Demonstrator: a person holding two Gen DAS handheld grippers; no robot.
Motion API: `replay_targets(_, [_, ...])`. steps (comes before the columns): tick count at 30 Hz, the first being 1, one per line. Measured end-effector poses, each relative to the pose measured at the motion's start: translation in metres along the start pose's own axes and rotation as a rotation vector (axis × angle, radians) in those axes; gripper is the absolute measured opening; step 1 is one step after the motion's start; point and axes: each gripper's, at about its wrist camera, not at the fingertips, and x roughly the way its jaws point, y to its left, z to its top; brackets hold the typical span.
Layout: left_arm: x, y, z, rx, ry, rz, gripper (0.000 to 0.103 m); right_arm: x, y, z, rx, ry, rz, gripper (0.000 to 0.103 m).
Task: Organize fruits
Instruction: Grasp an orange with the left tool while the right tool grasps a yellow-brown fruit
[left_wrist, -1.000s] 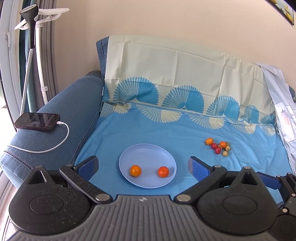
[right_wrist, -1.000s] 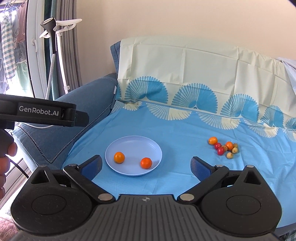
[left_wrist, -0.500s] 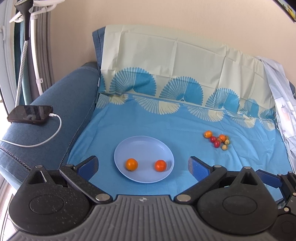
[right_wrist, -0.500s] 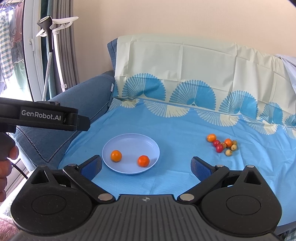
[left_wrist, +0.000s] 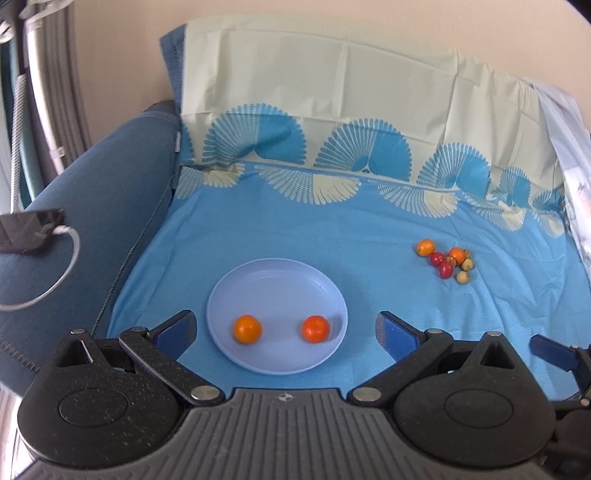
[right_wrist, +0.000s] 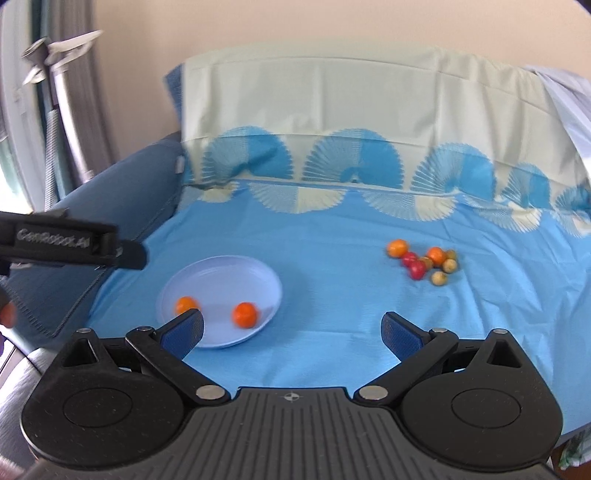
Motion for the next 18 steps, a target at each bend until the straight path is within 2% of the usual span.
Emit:
replay_targets(4, [0.031,-0.031,0.018,0.047,0.006,-0.005,0.103,0.025,-0.038,0.004,0.054,-0.014,-0.074,0.102])
replay_targets(9, [0.085,-0.082,0.045,0.11,0.023,-0.031,0.103,0.073,-0.098,0.01,0.121,-0.038,-0.221,0.102])
replay_targets(13, [0.143,-0.124,0.067,0.168,0.046,-0.059,0.103,0.126,-0.148,0.01,0.167,-0.048,-0.351,0.101])
replay_targets(16, [0.194,-0.152,0.085,0.182,0.085,-0.075,0.103,0.17,-0.178,0.009,0.179,-0.039,-0.403,0.102])
replay_targets(18, [0.227,-0.167,0.097,0.167,0.127,-0.116,0.103,0.199,-0.193,0.006,0.187,-0.02,-0.426,0.101])
